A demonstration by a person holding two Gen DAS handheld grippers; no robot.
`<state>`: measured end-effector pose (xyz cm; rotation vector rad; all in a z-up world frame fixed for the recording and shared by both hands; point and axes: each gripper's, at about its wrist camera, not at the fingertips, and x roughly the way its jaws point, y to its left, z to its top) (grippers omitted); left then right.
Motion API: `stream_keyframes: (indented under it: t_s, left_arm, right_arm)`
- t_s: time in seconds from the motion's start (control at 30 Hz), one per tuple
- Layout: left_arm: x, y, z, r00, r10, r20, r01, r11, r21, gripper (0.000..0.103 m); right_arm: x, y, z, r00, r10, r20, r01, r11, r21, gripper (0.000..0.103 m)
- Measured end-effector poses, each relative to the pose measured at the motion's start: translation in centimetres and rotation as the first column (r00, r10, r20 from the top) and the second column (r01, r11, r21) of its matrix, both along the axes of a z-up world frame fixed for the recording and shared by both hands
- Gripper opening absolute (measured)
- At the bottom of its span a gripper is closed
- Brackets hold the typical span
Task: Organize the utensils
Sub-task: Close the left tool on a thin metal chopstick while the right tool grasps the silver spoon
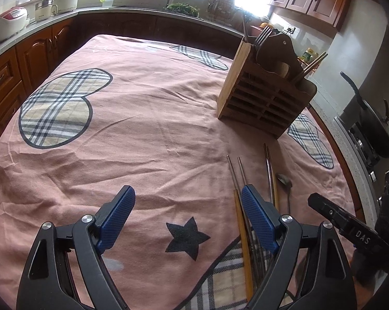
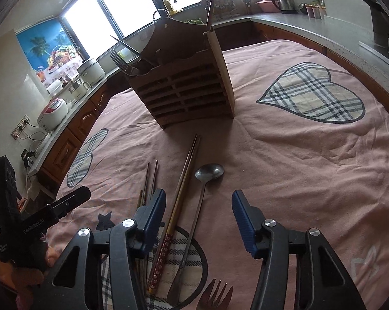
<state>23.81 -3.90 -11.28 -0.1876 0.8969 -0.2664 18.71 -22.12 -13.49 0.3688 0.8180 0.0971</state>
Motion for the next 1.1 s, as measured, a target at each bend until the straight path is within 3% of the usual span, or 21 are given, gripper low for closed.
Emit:
stream_keyframes:
  t_s: [0.43,0.73,0.8,0.97,1.1]
  left_arm:
    - [5.0,-4.8,-2.2,0.985,-0.145,-0.097,0.151,0.987,0.055,0.061]
    - [6.9,-7.3,-3.1,0.974,-0.192,-0.117,0.205,0.973,0.111,0.050]
    - [7.0,-7.7,-3.1,0.972,-0.204,-0.115,0.219,0.966,0.141,0.040]
    - [7.0,-9.6,-3.3,0.961,-0.258,-0.103,0.276,0.928,0.250,0.032]
    - [6.6,-10.4,-3.2,0.948,-0.297,-0.115,0.317,0.910,0.266,0.016]
  right_arm:
    - [3.3,-0.1,-2.8,0.995,0.021,-0.096,-0.021,1.000,0.005,0.030]
    - [4.4,-0.8,-2.9,0.994,0.026,-0.103,-0.024,1.000,0.019,0.026]
    - [4.5,-0.9,-2.9,0.994,0.027,-0.103,-0.025,0.999,0.023,0.025]
    - [4.6,-0.8,-2.9,0.994,0.036,-0.104,-0.033,0.999,0.025,0.023]
    - [4.4,-1.2,-2.8,0.993,0.039,-0.107,-0.035,0.999,0.040,0.016]
